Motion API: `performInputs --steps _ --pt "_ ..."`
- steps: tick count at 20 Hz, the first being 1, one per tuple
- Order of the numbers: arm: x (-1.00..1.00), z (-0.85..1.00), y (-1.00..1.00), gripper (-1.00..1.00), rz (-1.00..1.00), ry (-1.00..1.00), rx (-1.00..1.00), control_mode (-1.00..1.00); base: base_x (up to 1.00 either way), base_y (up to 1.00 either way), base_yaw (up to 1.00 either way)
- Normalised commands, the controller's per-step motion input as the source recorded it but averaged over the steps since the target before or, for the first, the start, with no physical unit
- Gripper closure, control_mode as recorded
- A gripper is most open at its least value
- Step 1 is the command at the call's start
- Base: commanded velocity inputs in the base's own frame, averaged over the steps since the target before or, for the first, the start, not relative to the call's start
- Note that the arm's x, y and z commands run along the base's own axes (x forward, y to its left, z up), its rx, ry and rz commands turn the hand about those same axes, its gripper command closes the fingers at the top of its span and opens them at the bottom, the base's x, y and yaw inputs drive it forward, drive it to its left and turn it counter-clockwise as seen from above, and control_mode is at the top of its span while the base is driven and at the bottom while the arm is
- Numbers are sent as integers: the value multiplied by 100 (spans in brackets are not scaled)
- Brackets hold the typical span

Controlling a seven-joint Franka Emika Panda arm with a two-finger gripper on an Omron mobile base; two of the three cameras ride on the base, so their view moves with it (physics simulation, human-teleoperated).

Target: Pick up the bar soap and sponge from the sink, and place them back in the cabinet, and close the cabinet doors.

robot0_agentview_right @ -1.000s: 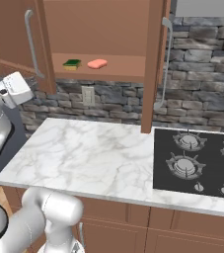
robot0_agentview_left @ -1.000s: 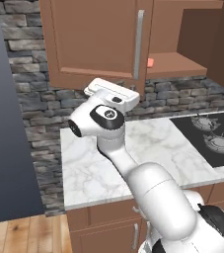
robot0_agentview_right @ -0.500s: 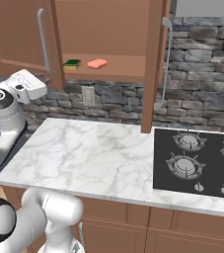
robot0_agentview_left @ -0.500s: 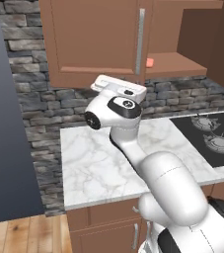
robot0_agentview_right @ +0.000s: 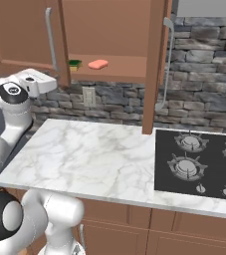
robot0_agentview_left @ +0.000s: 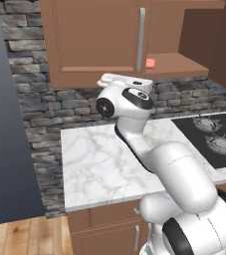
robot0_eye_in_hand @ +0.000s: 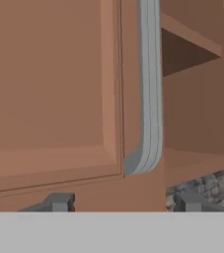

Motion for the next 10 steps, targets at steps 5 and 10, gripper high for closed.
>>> performInputs --steps 5,10 --pt "27 0 0 -100 3 5 0 -100 0 0 0" --pt "26 0 0 -100 5 0 0 -100 0 0 0"
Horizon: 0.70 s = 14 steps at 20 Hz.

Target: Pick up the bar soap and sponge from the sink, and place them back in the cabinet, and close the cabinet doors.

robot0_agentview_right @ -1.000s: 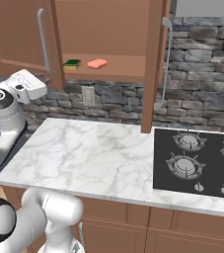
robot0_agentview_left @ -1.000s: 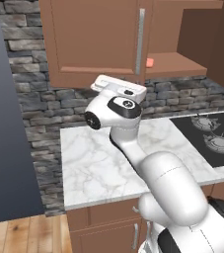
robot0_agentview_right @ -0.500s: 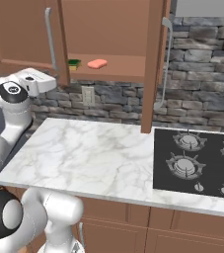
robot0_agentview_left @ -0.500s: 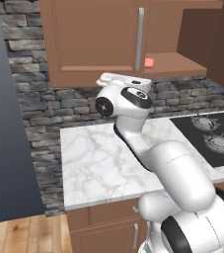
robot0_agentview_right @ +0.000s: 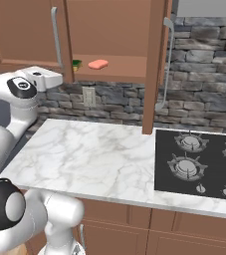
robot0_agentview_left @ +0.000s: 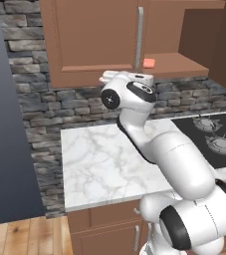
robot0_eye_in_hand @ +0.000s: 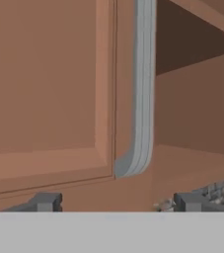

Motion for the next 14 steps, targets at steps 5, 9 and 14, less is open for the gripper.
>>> performInputs --steps 5,9,14 --pt "27 0 0 -100 7 -1 0 -100 0 0 0" --pt "23 0 0 -100 6 0 0 -100 0 0 0" --pt "22 0 0 -100 6 0 0 -100 0 0 0"
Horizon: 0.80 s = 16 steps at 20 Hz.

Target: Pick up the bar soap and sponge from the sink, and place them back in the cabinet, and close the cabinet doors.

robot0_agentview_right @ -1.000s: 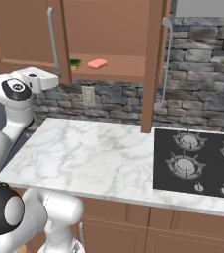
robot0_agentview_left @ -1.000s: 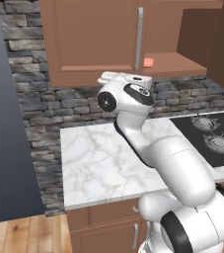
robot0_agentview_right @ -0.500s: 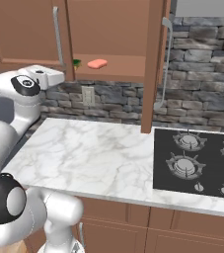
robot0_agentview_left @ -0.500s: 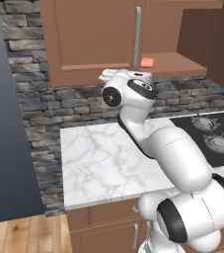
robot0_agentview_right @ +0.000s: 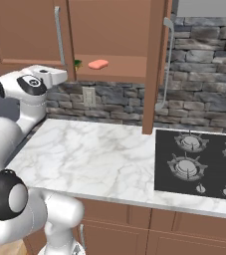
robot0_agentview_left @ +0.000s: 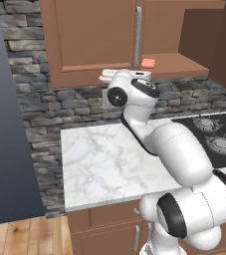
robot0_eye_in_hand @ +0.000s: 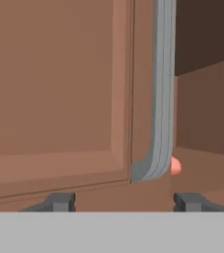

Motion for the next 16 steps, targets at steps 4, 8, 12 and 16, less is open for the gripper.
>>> performInputs --steps 4,8,12,16 --pt "11 0 0 -100 6 0 0 -100 0 0 0" --pt "-15 0 -4 -100 3 0 0 -100 0 0 0" --pt "-34 0 -14 -100 2 0 0 -100 0 0 0" --pt "-35 2 -19 -100 3 0 0 -100 0 0 0"
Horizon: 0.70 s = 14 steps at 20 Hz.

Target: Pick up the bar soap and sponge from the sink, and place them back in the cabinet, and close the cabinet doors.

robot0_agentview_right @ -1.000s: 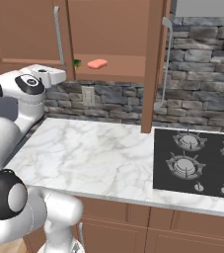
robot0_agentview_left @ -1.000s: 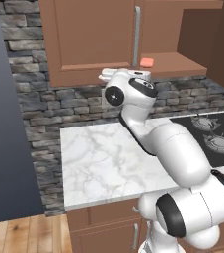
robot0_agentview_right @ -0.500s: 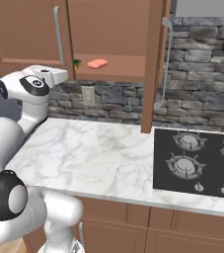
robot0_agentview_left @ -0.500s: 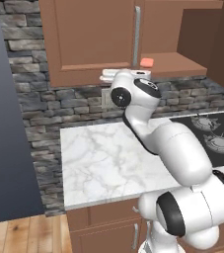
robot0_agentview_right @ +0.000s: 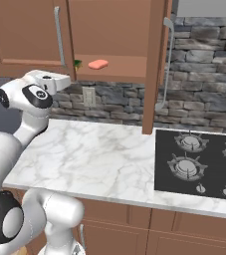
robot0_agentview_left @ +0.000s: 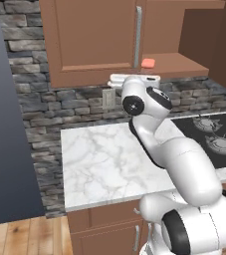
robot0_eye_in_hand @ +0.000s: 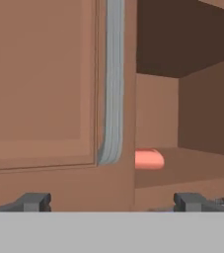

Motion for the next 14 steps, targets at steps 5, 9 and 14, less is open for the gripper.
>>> performInputs --steps 5,9,14 --pt "-28 5 -25 -100 4 0 0 -100 0 0 0" --pt "-16 10 -41 -100 5 0 0 -100 0 0 0" --pt "-31 0 -34 -100 3 0 0 -100 0 0 0"
